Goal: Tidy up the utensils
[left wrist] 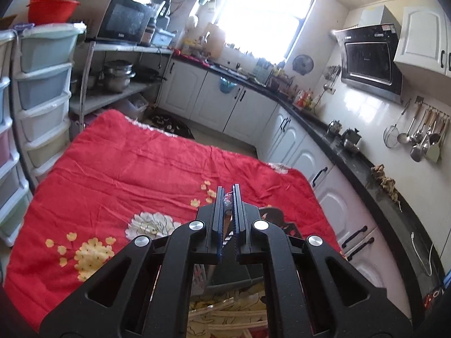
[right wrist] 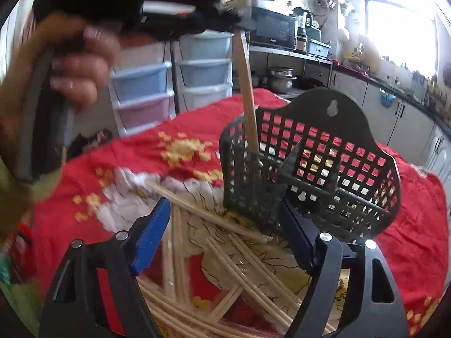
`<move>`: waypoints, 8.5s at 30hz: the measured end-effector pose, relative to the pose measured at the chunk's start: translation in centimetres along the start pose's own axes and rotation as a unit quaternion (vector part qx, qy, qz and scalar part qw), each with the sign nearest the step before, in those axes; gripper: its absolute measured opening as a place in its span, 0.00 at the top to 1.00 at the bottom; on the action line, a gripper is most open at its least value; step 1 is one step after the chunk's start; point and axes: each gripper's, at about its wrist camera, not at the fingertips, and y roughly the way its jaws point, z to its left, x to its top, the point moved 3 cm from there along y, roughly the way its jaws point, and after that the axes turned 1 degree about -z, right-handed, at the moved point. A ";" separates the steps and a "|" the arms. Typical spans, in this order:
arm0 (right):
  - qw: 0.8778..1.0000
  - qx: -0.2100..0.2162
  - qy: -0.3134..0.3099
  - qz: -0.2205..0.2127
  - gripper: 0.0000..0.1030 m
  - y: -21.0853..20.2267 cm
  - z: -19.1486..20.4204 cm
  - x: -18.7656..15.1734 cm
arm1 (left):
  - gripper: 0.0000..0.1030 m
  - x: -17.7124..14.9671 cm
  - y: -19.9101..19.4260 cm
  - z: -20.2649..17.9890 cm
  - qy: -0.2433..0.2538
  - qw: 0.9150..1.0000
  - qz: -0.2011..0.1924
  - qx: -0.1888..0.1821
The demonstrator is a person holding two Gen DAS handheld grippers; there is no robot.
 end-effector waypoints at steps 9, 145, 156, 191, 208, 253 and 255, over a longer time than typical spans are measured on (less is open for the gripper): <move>0.999 0.001 -0.001 0.032 0.34 1.3 0.1 -1.9 | 0.92 -1.4 0.8 0.4 0.002 1.000 0.013 0.002; 0.967 -0.091 0.209 -0.116 0.98 -15.5 -5.7 -2.1 | 0.97 -8.3 -8.3 7.2 -0.105 0.993 0.010 -0.048; 0.969 -0.082 0.160 -0.167 0.98 -19.2 -4.4 2.2 | 0.97 -3.6 -10.0 2.1 -0.049 0.995 -0.037 -0.083; 0.953 -0.076 0.138 -0.259 0.98 -19.5 -8.4 11.0 | 0.97 2.1 -4.5 -5.5 0.024 0.985 -0.168 -0.038; 0.955 -0.081 0.205 -0.201 0.96 -14.9 -10.6 8.0 | 0.92 -1.2 -1.2 -4.0 0.016 0.991 -0.125 -0.040; 0.955 -0.122 0.225 -0.152 0.45 -16.0 -7.3 0.7 | 0.10 -7.0 -7.5 0.7 -0.032 0.996 -0.077 -0.017; 0.956 -0.121 0.223 -0.148 0.45 -15.8 -7.0 0.3 | 0.10 -7.5 -7.6 0.9 -0.034 0.997 -0.073 -0.014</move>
